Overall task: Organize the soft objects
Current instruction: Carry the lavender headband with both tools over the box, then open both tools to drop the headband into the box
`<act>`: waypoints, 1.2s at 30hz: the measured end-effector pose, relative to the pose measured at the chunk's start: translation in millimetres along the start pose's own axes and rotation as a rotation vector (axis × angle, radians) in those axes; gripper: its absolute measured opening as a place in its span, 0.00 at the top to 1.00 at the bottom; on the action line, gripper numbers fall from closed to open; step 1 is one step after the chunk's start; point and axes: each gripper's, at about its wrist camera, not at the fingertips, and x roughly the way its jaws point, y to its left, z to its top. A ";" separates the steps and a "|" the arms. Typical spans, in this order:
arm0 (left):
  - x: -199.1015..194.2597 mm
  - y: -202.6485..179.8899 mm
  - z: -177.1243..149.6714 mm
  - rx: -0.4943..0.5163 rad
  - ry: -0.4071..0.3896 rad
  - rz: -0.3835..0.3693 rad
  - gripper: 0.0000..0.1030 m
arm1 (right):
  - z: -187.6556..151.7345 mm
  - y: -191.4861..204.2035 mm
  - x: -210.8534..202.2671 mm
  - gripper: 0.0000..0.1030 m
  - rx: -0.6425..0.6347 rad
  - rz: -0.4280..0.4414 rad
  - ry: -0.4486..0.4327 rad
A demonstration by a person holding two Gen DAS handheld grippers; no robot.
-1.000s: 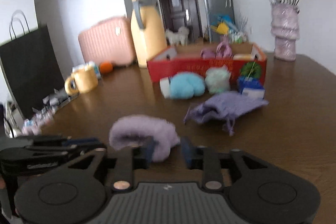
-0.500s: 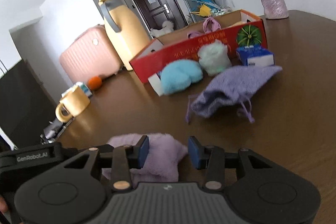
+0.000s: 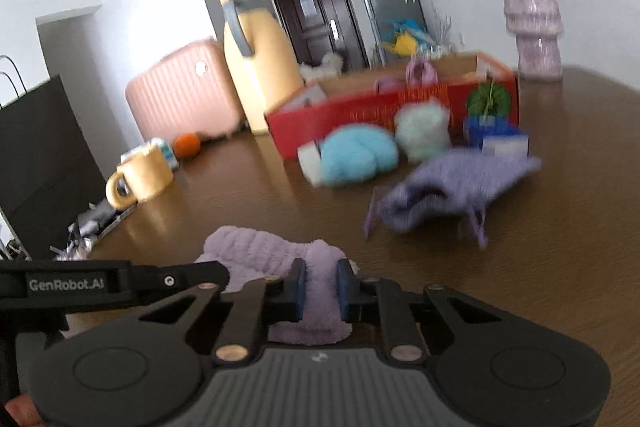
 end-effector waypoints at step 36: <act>191.8 7.7 263.7 0.310 0.014 0.314 0.73 | 270.0 -44.2 239.9 0.60 -0.142 -0.143 0.202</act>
